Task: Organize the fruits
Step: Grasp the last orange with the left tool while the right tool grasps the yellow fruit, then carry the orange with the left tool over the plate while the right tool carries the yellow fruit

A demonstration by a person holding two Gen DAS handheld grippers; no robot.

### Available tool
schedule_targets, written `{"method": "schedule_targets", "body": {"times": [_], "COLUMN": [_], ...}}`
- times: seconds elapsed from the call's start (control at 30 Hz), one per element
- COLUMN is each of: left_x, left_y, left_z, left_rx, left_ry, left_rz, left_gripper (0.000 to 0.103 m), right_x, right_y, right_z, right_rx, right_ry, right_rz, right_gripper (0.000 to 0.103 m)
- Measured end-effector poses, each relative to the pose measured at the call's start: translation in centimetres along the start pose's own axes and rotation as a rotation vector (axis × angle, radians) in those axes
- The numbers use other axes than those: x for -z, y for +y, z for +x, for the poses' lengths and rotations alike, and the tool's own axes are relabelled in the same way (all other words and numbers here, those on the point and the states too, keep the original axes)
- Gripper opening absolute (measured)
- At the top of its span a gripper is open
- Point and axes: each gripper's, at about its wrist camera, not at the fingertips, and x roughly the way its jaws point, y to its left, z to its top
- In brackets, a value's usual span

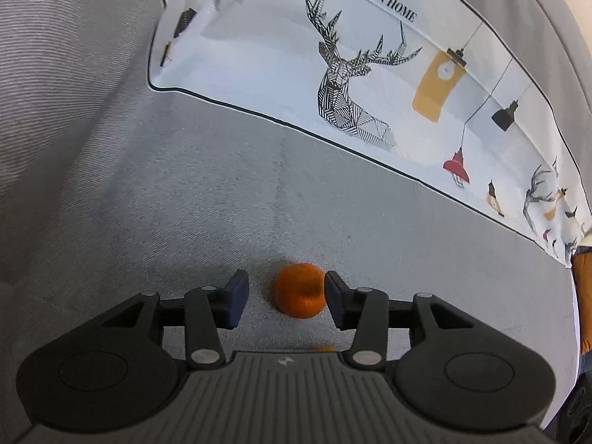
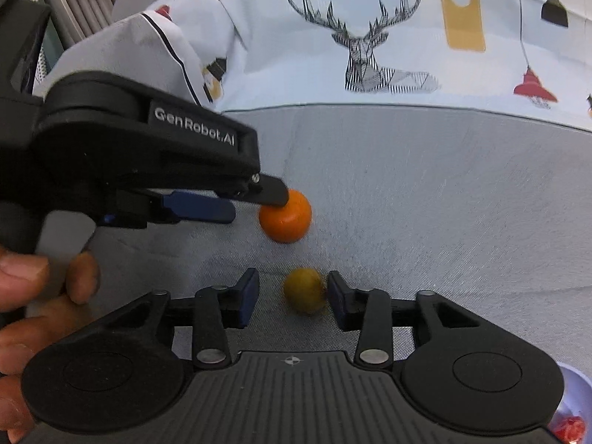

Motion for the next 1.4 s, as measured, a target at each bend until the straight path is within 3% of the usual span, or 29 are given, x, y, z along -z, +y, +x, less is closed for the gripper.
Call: {"method": "schedule_targets", "body": {"times": [0.37,0.43,0.47,0.57,0.77,1.0,1.23,1.4], "left_x": [-0.1,0.1,0.1,0.3,0.6,2.9,7.8,12.1], "left_y": [-1.9,-2.2,-2.3,-2.6,-2.6,-5.1,-8.0,-10.9], "left_z": [1.5,1.7,1.8,1.6,-0.9,-5.5,-10.6,-13.4], "left_rx": [-0.012,-0.025,-0.033,-0.061,-0.087,-0.051,0.021,0.111], "left_ry": [0.018,0.023,0.025,0.013,-0.04,-0.102,-0.155,-0.191], "left_rz": [0.093,0.117,0.129,0.158,0.114,0.135,0.171,0.206], "left_gripper": [0.05,0.048,0.04,0.039,0.038,0.039,0.039,0.039], "right_x": [-0.2,-0.1,0.0,-0.1,-0.4,0.9,4.1,7.1], "right_y": [-1.5,-1.7,-1.8,-2.2,-3.0,-5.0,-7.1,-9.2], "right_z": [-1.8,-2.2,-2.5,-3.3,-7.2,-14.4,-22.1,-23.5], "right_rx": [0.06,0.062,0.066,0.072,0.068,0.069,0.087,0.128], "right_ry": [-0.036,-0.04,-0.045,-0.06,-0.115,-0.201,-0.307,-0.334], "right_rz": [0.055,0.066,0.067,0.071,0.063,0.114,0.134,0.171], "right_gripper": [0.026,0.026,0.026,0.026,0.026,0.026,0.026,0.026]}}
